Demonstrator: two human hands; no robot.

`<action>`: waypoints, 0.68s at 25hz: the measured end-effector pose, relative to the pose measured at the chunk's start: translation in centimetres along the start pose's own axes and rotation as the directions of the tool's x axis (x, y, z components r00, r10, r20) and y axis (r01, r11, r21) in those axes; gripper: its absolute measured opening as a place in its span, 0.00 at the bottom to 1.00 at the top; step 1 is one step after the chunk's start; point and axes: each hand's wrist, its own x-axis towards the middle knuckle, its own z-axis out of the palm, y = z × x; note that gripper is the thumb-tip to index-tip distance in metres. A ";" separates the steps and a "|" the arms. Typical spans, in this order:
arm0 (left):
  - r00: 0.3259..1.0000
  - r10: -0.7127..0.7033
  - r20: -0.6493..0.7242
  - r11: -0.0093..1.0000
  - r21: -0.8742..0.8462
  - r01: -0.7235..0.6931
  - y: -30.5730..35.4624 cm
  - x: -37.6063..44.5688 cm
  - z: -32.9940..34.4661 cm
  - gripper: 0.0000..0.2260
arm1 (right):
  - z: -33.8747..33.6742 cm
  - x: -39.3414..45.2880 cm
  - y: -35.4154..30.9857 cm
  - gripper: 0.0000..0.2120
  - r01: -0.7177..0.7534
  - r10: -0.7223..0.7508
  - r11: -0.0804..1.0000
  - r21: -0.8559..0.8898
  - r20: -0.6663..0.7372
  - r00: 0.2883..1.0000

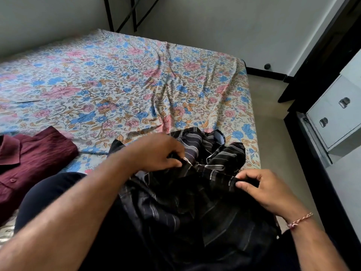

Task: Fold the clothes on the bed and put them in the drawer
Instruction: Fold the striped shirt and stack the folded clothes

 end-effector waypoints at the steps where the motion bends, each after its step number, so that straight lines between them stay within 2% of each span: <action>1: 1.000 -0.009 0.009 1.000 0.022 0.009 -1.1 0.4 -0.8 0.06 | 0.0 0.6 0.4 0.07 -0.025 0.027 0.997 0.069 -0.038 0.999; 2: 1.000 -0.014 0.026 1.000 0.005 0.014 -2.0 1.0 -1.5 0.06 | -0.1 1.4 0.4 0.07 -0.069 0.086 0.965 0.252 -0.057 0.995; 3: 0.999 -0.023 0.027 0.999 -0.027 0.024 -2.8 2.0 -2.2 0.06 | -0.3 2.5 0.1 0.08 -0.118 0.146 0.876 0.467 -0.025 0.989; 4: 0.998 -0.050 -0.027 0.998 -0.033 0.049 -3.6 3.3 -3.1 0.04 | -0.8 4.1 -0.5 0.08 -0.168 0.184 0.774 0.611 0.037 0.982; 5: 0.985 -0.102 -0.142 0.995 -0.012 0.101 -4.2 5.0 -4.1 0.04 | -1.6 6.1 -1.0 0.05 -0.176 0.189 0.735 0.655 0.052 0.981; 6: 0.939 -0.160 -0.304 0.983 0.037 0.179 -4.3 6.8 -5.6 0.04 | -3.0 8.3 -1.8 0.02 -0.138 0.181 0.780 0.611 -0.010 0.983; 7: 0.856 -0.191 -0.481 0.962 0.084 0.261 -4.0 8.5 -7.1 0.05 | -4.8 10.4 -3.0 0.02 -0.048 0.150 0.841 0.539 -0.147 0.978; 8: 0.750 -0.176 -0.638 0.946 0.102 0.309 -3.3 9.9 -8.7 0.06 | -6.7 12.3 -4.5 0.03 0.060 0.112 0.884 0.463 -0.335 0.935; 9: 0.637 -0.120 -0.762 0.947 0.105 0.305 -2.2 11.1 -10.2 0.07 | -8.8 13.6 -6.1 0.05 0.163 0.083 0.910 0.380 -0.553 0.829; 10: 0.533 -0.057 -0.844 0.957 0.105 0.269 -0.8 11.6 -11.2 0.08 | -10.5 14.2 -7.4 0.05 0.236 0.027 0.939 0.248 -0.741 0.671; 11: 0.461 -0.015 -0.887 0.967 0.104 0.232 0.3 11.4 -11.5 0.09 | -11.4 14.0 -8.4 0.04 0.267 -0.075 0.961 0.076 -0.855 0.513; 12: 0.440 -0.003 -0.898 0.974 0.097 0.205 1.2 10.8 -10.9 0.10 | -11.4 13.2 -9.0 0.03 0.249 -0.182 0.965 -0.082 -0.893 0.412; 13: 0.462 -0.009 -0.887 0.979 0.086 0.184 1.8 9.7 -9.2 0.10 | -10.3 12.2 -8.9 0.03 0.224 -0.293 0.949 -0.220 -0.879 0.377; 14: 0.510 -0.035 -0.859 0.983 0.061 0.170 2.0 8.4 -6.7 0.11 | -8.5 10.9 -8.3 0.03 0.220 -0.379 0.924 -0.314 -0.832 0.405; 15: 0.575 -0.100 -0.812 0.985 0.002 0.174 2.0 6.7 -3.6 0.11 | -6.2 9.4 -7.4 0.03 0.222 -0.412 0.911 -0.346 -0.771 0.486; 17: 0.684 -0.329 -0.651 0.944 -0.232 0.233 2.3 3.3 2.3 0.10 | -0.6 6.2 -5.0 0.04 0.202 -0.338 0.939 -0.277 -0.643 0.687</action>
